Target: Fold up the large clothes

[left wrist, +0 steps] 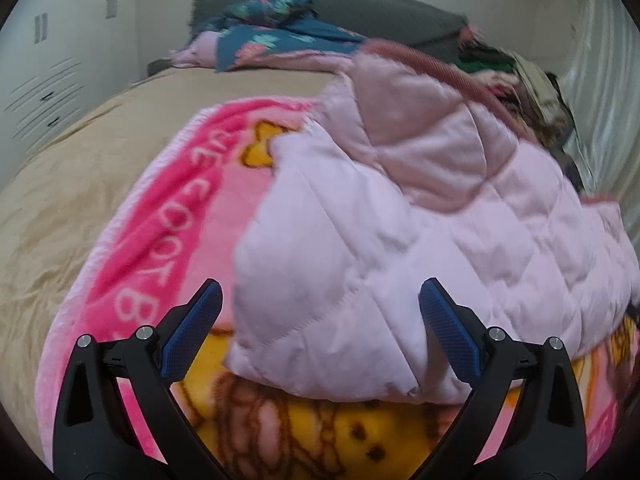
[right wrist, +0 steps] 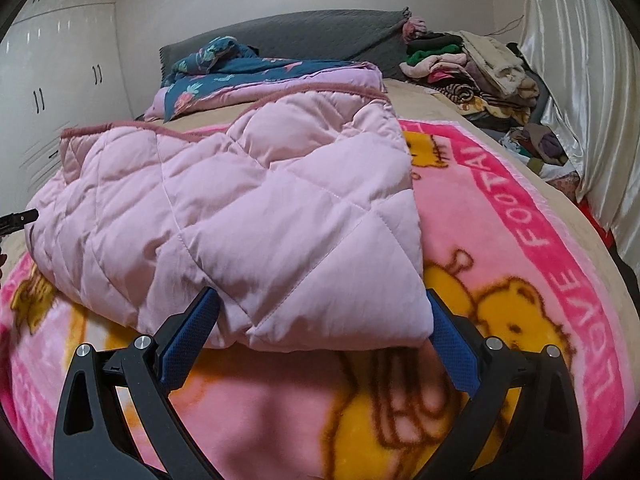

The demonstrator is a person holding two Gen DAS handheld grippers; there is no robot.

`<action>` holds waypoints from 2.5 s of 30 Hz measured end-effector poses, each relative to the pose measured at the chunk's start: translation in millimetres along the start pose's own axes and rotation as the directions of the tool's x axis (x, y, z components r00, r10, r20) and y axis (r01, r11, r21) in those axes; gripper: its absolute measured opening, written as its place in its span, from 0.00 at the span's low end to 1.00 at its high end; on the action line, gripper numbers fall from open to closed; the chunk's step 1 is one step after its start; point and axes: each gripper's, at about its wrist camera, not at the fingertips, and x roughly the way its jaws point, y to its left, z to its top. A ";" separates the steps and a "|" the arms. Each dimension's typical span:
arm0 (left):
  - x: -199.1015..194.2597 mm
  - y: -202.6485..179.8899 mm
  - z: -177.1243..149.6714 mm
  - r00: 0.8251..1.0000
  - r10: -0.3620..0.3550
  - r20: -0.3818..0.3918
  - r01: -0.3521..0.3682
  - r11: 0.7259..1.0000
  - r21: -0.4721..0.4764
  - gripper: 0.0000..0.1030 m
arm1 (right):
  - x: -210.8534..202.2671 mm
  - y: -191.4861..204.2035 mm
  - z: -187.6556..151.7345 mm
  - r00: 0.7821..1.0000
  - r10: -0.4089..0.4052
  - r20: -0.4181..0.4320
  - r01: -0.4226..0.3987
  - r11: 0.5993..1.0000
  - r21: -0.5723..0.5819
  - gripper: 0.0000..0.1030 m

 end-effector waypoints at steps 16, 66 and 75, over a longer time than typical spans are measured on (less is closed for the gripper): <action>22.5 4.1 -8.2 0.997 -0.031 -0.072 0.030 0.999 -0.019 0.90 | 10.6 13.7 29.9 0.996 -0.017 0.084 0.025 0.995 -0.093 0.93; 96.2 -11.3 68.9 0.993 0.116 0.000 -0.116 0.993 0.039 0.37 | 219.2 31.5 159.3 0.947 -0.313 -0.073 0.311 0.950 -0.040 0.27; 94.7 -14.5 68.3 0.993 0.122 -0.008 -0.122 0.992 0.036 0.38 | 218.8 31.1 155.6 0.937 -0.337 -0.094 0.334 0.941 -0.045 0.41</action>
